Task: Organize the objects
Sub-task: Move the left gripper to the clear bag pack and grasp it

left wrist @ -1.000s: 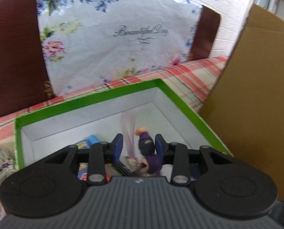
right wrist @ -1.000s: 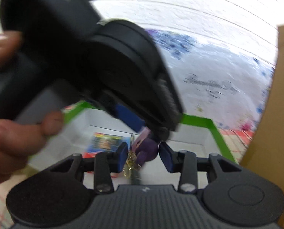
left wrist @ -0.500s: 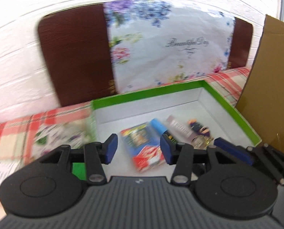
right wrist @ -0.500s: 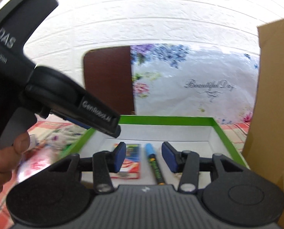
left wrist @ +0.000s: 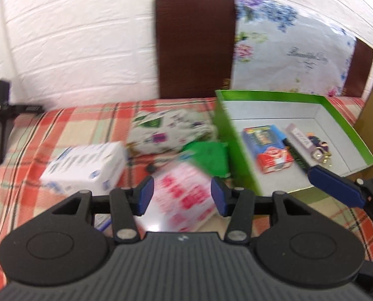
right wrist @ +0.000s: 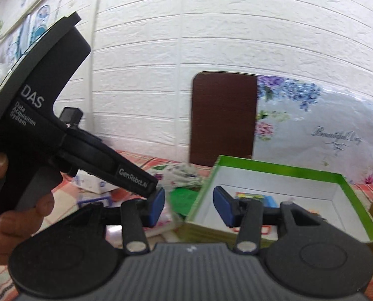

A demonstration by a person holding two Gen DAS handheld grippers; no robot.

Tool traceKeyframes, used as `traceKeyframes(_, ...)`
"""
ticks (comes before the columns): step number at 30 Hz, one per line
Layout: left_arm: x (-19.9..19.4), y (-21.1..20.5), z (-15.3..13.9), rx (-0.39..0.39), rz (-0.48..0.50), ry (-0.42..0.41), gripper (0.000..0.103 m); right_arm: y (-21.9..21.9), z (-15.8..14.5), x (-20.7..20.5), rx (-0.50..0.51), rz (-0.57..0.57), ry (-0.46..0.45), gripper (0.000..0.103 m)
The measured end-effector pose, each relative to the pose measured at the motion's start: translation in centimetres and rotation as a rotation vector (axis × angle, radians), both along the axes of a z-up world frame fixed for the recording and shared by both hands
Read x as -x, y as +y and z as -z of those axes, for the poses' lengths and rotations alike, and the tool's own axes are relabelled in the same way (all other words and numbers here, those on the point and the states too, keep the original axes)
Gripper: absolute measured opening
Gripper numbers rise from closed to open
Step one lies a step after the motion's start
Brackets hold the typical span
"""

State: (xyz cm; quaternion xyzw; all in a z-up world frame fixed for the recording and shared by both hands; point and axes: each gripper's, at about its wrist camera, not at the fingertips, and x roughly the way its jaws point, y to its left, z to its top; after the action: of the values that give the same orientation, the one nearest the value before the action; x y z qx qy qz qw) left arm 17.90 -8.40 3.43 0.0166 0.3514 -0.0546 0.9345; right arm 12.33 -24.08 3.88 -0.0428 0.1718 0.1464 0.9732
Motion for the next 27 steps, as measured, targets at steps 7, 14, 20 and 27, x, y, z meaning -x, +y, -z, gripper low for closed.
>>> traceKeyframes(7, 1.1, 8.2, 2.8, 0.082, -0.130, 0.071, 0.053, 5.4, 1.7, 0.2, 0.047, -0.140, 0.078, 0.047)
traceKeyframes(14, 0.8, 11.2, 4.1, 0.187, -0.117, 0.132, 0.053, 8.9, 3.9, -2.3, 0.126, -0.149, 0.126, 0.089)
traceKeyframes(20, 0.6, 9.3, 4.4, 0.250, -0.035, 0.129, 0.054, 11.0, 4.8, -6.1, 0.306, -0.197, 0.146, 0.097)
traceKeyframes(27, 0.6, 10.5, 4.5, 0.267, -0.045, 0.122, 0.054, 12.5, 7.1, -6.2, 0.444, -0.213, 0.135, 0.096)
